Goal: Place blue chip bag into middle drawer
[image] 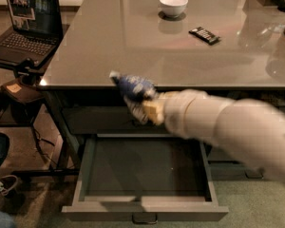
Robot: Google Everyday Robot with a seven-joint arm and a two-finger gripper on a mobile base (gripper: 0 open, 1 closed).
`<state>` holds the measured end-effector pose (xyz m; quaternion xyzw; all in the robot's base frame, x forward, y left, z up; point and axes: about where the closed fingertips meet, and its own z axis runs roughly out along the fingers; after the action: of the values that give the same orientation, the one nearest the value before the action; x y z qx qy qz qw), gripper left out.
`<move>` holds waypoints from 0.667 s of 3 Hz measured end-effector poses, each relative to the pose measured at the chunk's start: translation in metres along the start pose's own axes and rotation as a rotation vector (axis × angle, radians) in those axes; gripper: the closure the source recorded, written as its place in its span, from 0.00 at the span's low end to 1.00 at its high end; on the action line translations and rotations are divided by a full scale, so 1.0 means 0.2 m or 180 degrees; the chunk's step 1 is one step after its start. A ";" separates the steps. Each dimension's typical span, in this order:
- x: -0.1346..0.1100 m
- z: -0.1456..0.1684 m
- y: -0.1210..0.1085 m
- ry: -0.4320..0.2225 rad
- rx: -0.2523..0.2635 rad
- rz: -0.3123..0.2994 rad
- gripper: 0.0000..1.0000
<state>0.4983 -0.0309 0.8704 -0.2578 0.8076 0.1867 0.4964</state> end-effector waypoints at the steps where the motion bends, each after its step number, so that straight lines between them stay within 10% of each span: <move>1: 0.41 0.23 0.07 0.0196 -0.0071 0.0235 1.00; 2: 0.54 0.31 0.16 0.0261 -0.0119 0.0227 1.00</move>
Offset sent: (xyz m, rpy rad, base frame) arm -0.0053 0.0177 -0.0808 0.0214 0.0827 -0.0063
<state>0.4826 0.0048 0.7475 -0.2455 0.8323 0.2086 0.4511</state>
